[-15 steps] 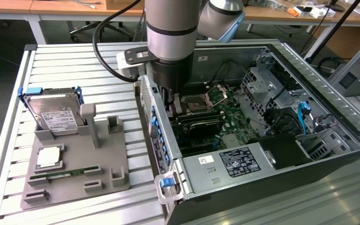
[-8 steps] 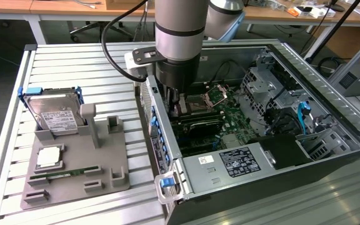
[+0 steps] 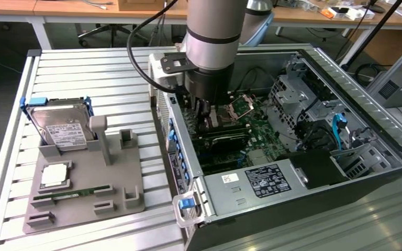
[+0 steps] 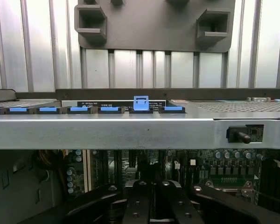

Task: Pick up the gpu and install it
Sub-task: 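Press down on the gpu until it lock into place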

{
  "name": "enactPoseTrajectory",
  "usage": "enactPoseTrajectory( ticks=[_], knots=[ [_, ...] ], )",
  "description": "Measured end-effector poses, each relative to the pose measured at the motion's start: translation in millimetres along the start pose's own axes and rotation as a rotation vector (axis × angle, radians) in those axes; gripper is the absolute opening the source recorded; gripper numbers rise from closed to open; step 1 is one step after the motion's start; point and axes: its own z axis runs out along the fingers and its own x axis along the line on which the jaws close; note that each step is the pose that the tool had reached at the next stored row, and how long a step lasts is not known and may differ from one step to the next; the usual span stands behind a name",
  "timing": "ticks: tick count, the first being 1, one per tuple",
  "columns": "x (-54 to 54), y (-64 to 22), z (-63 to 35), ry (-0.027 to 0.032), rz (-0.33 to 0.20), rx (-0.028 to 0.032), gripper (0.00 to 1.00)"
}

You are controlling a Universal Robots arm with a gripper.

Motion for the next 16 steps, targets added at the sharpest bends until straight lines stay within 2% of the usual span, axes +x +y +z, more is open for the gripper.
enactPoseTrajectory(
  ticks=[5, 16],
  knots=[
    [2.7, -7.3, 8.8, 0.0001, 0.000, -0.0097, 0.11],
    [3.0, -7.0, 25.6, 0.0007, -0.001, -0.0145, 0.11]
  ],
)
